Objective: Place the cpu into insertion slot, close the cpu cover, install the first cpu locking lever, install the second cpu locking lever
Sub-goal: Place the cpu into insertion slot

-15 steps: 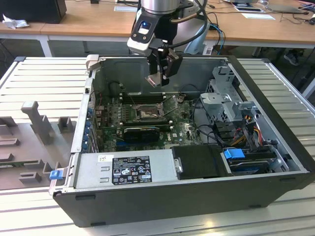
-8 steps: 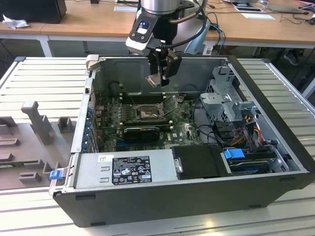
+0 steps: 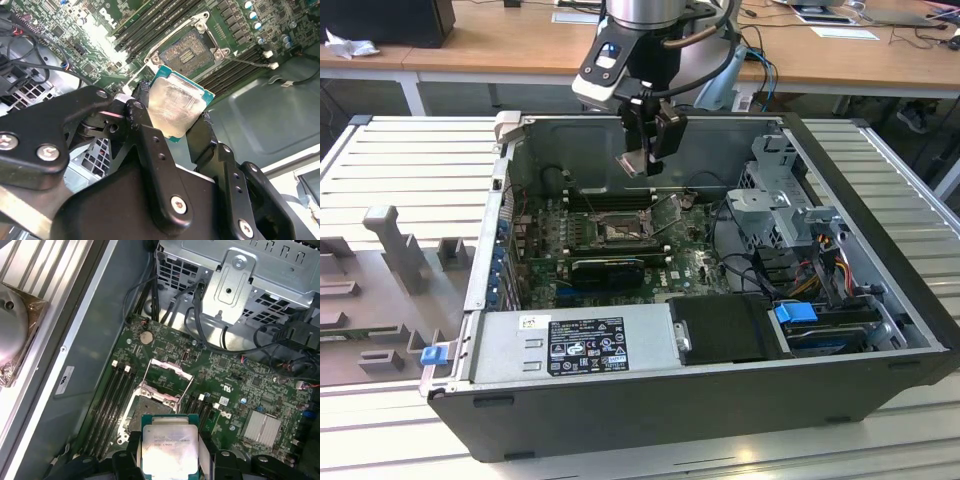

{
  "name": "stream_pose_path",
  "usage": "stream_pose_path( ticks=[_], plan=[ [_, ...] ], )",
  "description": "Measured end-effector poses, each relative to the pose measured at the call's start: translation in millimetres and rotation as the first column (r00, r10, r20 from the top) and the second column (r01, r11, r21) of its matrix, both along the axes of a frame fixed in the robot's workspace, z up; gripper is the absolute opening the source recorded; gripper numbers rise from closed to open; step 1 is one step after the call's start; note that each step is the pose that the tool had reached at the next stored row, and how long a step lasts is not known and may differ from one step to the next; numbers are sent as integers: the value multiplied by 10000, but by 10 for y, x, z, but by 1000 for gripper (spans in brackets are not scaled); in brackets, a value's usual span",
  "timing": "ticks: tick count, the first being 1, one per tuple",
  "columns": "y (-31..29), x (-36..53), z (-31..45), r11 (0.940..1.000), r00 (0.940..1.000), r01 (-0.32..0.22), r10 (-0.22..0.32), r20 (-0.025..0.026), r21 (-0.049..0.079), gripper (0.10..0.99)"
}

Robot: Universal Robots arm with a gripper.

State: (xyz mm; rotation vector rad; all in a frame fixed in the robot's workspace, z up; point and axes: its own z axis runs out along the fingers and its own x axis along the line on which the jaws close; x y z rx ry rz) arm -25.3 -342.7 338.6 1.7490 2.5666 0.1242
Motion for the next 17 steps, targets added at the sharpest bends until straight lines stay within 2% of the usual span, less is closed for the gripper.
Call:
stream_pose_path(
  ticks=[17],
  plan=[
    [0,0,-1,9974,9974,723,-723,0,0,541]
  ],
)
